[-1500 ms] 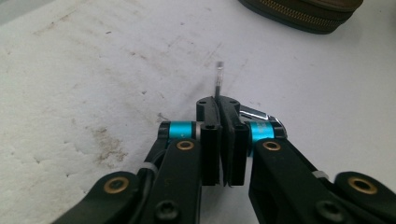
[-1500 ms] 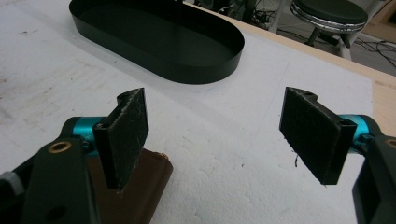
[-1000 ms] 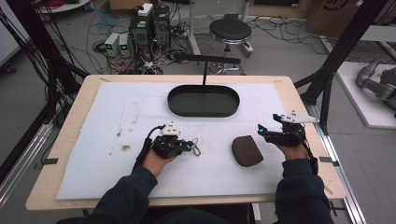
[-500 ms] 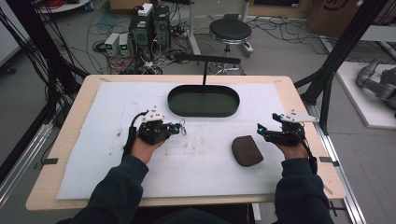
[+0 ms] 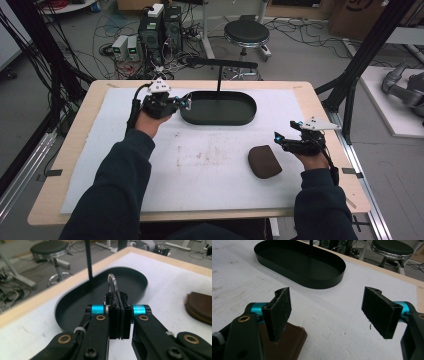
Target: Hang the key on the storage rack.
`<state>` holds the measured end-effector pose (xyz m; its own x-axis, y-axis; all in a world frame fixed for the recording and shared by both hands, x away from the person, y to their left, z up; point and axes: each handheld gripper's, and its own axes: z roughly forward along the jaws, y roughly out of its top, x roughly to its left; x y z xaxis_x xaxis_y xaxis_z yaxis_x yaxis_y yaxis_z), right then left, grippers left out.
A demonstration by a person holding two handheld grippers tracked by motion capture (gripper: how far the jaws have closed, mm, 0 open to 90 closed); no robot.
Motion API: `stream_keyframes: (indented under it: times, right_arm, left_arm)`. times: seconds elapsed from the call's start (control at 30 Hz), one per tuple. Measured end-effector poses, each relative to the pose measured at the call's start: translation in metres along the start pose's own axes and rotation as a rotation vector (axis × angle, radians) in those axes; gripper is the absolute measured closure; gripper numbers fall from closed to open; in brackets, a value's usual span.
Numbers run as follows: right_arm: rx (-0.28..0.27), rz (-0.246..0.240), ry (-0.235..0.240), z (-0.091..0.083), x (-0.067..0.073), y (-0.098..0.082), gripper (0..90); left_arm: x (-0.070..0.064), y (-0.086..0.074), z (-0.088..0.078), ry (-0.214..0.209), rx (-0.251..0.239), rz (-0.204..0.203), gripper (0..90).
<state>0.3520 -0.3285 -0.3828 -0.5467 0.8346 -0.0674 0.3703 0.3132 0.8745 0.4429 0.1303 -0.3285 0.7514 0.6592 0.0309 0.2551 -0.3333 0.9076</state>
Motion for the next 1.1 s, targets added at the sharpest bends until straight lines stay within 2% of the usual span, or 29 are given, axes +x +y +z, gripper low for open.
stream_keyframes:
  times: [0.1,0.23,0.37,0.47,0.5,0.67,0.77,0.97,1.0,1.03,1.1]
  right_arm:
    - [0.002,-0.001,0.004,0.001,0.0,0.0,24.1]
    - [-0.001,0.005,0.003,0.0,-0.002,0.0,24.1]
    - [-0.006,0.006,0.004,0.0,-0.002,0.0,24.1]
    - [-0.007,0.011,0.007,-0.001,-0.003,0.0,24.1]
    - [-0.006,0.012,0.008,0.0,-0.003,0.0,24.1]
    - [0.002,0.013,0.009,0.001,-0.004,-0.001,24.1]
    - [0.005,0.016,0.013,0.001,-0.004,-0.002,24.1]
    - [0.003,0.014,0.012,0.001,-0.004,-0.002,24.1]
    - [0.004,0.013,0.012,0.001,-0.004,-0.002,24.1]
    - [0.006,0.015,0.014,0.002,-0.004,-0.002,24.1]
    - [0.007,0.013,0.013,0.002,-0.004,-0.002,24.1]
  left_arm:
    - [0.017,0.018,0.012,-0.005,-0.015,0.041,88.4]
    - [0.033,0.03,0.024,0.0,-0.025,0.054,88.4]
    - [0.043,0.034,0.032,0.001,-0.026,0.052,88.4]
    - [0.052,0.037,0.039,0.001,-0.048,0.041,88.4]
    - [0.055,0.038,0.042,0.011,-0.037,0.039,88.4]
    - [0.06,0.042,0.048,0.017,-0.04,0.03,88.4]
    - [0.066,0.041,0.053,0.038,-0.034,-0.004,88.4]
    - [0.071,0.039,0.056,0.077,-0.029,-0.033,88.3]
    - [0.072,0.038,0.058,0.099,-0.024,-0.052,88.3]
    - [0.072,0.038,0.058,0.099,-0.024,-0.052,88.2]
    - [0.073,0.037,0.062,0.117,-0.032,-0.087,88.1]
